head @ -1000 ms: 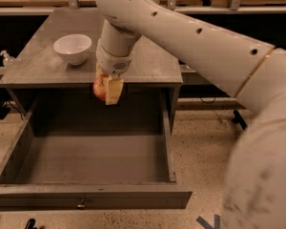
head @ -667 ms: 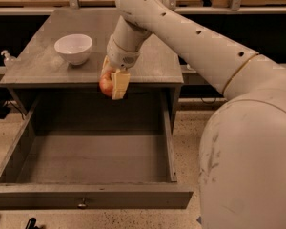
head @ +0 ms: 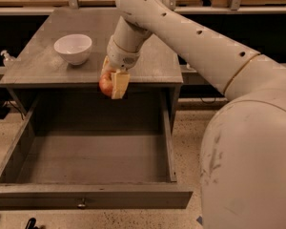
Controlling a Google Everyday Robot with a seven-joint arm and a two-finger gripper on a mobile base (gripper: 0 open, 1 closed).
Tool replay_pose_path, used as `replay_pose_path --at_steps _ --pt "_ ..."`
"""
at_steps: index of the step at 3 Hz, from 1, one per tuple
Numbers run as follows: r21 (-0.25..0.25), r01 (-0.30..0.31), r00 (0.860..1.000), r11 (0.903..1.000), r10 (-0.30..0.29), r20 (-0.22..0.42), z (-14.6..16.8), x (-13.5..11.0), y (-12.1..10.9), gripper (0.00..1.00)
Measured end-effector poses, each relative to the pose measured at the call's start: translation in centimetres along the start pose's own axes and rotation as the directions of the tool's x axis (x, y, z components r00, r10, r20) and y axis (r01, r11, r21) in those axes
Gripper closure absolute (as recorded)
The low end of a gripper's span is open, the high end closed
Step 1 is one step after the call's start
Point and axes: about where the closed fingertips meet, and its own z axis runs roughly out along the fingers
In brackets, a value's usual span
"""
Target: Pick apple from top drawer and place on counter
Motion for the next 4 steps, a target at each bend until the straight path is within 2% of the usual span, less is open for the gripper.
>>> replay_pose_path --at_steps 4 --pt "0.0 0.001 1.0 1.0 -0.001 0.0 -0.02 -0.03 0.03 1.0"
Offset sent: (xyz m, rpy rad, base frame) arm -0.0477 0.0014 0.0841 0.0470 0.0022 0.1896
